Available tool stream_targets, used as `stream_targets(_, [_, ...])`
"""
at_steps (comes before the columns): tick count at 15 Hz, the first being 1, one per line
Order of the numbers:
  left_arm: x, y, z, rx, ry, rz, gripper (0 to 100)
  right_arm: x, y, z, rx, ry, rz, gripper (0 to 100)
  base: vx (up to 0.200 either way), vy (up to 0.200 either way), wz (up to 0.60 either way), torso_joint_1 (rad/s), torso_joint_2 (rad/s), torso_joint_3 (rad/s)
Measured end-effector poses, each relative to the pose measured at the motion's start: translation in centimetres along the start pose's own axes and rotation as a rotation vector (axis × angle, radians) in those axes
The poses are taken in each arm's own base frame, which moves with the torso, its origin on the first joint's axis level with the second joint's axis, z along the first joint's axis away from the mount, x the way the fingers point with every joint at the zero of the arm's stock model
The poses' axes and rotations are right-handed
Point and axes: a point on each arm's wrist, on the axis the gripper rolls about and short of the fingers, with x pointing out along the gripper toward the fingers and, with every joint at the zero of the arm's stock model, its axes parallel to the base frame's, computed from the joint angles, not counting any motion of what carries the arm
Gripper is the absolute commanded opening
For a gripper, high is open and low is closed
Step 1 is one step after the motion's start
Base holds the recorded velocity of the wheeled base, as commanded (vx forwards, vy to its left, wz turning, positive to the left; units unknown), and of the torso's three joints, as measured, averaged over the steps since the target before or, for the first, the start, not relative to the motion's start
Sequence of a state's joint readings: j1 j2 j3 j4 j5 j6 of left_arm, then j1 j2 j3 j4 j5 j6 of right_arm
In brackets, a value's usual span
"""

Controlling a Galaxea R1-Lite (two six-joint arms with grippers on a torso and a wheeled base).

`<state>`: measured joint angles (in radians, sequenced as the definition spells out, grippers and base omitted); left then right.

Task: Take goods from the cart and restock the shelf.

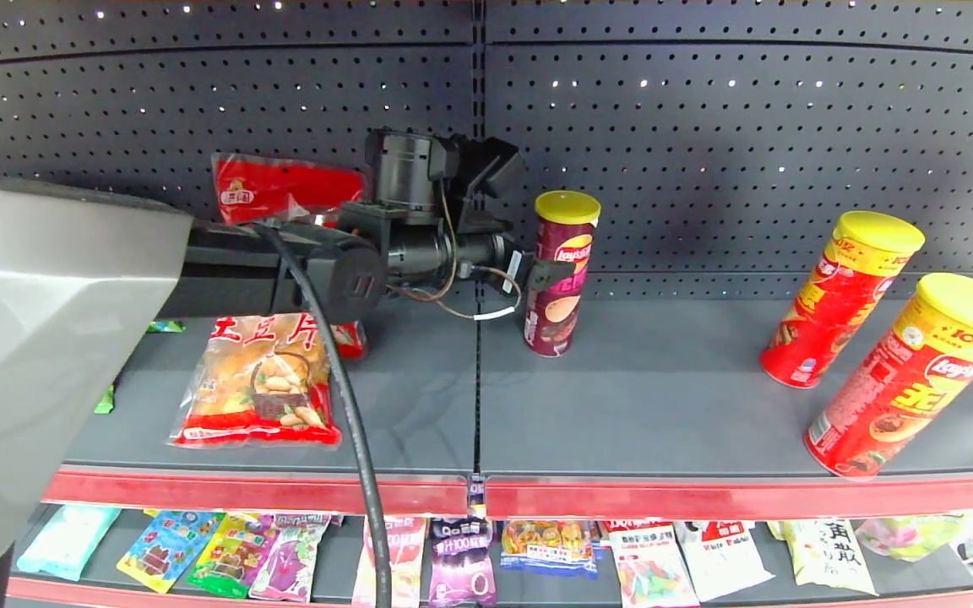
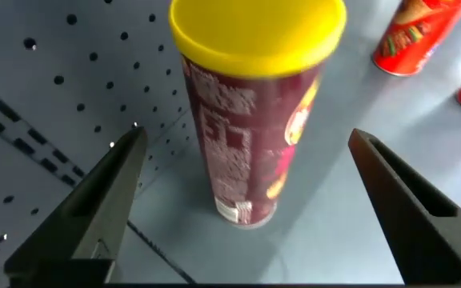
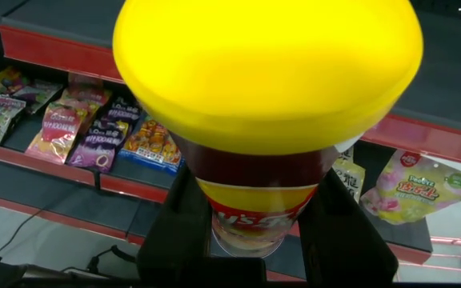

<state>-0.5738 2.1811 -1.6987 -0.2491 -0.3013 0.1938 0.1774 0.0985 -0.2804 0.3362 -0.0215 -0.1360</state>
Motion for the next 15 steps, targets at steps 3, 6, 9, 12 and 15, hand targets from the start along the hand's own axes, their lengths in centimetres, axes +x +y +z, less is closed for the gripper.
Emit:
stream_targets(3, [0.9,0.2,-0.3,0.001,-0.003,0.003,100,0.0,0.0,0.0,0.000,0.002,0.000,0,0.000,0.000,0.00,0.000,0.00,0.000])
stream_targets(6, [1.5,0.4,-0.5,0.000,-0.003,0.015,100,0.1,0.0,-0.1,0.000,0.005,0.001,0,0.000,0.000,0.00,0.000,0.00,0.000])
stream_targets(9, [2.0,0.5,-0.8,0.000,-0.003,0.021,100,0.1,0.0,-0.2,0.000,0.007,0.001,0,0.000,0.000,0.00,0.000,0.00,0.000])
stream_targets(12, [2.4,0.6,-0.8,0.002,-0.010,0.021,100,0.1,0.0,-0.2,0.000,0.007,0.002,0,0.000,0.000,0.00,0.000,0.00,0.000])
stream_targets(15, [2.8,0.5,-0.9,0.003,-0.011,0.019,100,0.1,0.0,-0.2,0.000,0.009,0.001,0,0.000,0.000,0.00,0.000,0.00,0.000])
